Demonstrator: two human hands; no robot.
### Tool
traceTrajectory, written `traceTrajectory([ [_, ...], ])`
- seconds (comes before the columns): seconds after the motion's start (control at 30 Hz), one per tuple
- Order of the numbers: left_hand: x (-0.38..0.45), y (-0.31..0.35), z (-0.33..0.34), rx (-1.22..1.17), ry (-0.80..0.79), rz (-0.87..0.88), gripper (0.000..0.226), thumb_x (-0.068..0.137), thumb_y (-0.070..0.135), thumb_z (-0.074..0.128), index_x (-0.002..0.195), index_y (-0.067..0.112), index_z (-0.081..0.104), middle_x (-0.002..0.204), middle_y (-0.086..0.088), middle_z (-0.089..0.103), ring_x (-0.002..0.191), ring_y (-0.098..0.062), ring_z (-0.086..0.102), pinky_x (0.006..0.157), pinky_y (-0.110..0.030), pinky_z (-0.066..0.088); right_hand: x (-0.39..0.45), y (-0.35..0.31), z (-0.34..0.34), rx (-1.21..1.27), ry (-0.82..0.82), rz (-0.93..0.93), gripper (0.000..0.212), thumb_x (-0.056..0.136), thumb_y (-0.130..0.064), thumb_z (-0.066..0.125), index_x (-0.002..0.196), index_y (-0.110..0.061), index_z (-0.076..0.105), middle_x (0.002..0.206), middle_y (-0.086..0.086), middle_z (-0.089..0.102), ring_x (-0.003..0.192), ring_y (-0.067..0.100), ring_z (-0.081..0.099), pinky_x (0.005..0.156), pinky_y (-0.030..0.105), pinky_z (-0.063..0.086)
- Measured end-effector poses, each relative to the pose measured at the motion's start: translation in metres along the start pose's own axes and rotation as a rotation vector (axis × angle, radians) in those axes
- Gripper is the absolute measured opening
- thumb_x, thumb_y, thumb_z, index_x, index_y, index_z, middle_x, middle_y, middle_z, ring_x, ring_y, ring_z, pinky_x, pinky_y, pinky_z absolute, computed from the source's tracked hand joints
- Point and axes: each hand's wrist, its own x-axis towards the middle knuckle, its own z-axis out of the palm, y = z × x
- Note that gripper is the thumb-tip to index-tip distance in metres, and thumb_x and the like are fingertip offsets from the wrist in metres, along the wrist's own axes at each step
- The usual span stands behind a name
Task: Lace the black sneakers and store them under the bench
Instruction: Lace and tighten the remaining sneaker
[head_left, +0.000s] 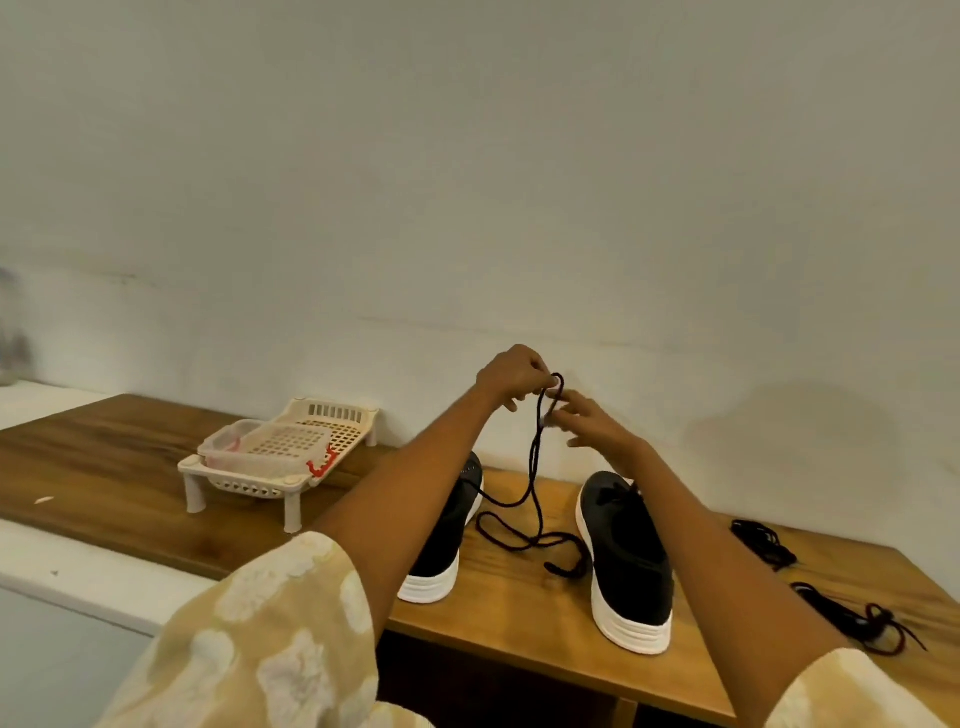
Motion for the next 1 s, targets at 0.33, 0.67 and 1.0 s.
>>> traceTrajectory([
  [0.33, 0.002, -0.045, 0.042, -0.474, 0.36, -0.107, 0.014, 0.093, 0.025, 0.056, 0.09, 0.012, 0.053, 0.069, -0.004, 0.062, 0.046, -0.016, 0.052, 0.051, -0.028, 0.048, 0.022, 0.031, -0.018, -0.503, 0.266, 0.237, 0.017, 0.091, -0.014, 0.051, 0.098, -0.004, 0.062, 0.076, 0.009, 0.062, 0.064, 0.022, 0.057, 0.061, 0.03, 0.05],
  [0.67, -0.006, -0.062, 0.039, -0.006, -0.353, 0.138, 0.012, 0.092, 0.013, 0.054, 0.088, 0.011, 0.066, 0.065, 0.0, 0.054, 0.047, -0.012, 0.042, 0.045, -0.022, 0.036, 0.022, 0.0, -0.07, 0.792, 0.731, 0.012, 0.017, 0.089, 0.003, 0.048, 0.095, 0.005, 0.065, 0.083, 0.012, 0.059, 0.067, 0.019, 0.058, 0.068, 0.026, 0.053],
  [1.0, 0.001, -0.007, 0.039, -0.808, -0.462, -0.167, 0.075, 0.096, 0.062, 0.007, 0.106, 0.013, 0.063, 0.1, -0.009, 0.068, 0.097, -0.026, 0.061, 0.089, -0.04, 0.043, -0.007, -0.039, -0.05, 0.492, 0.031, -0.178, 0.021, 0.093, -0.002, 0.043, 0.092, -0.007, 0.063, 0.089, 0.007, 0.062, 0.065, 0.013, 0.055, 0.061, 0.024, 0.048],
])
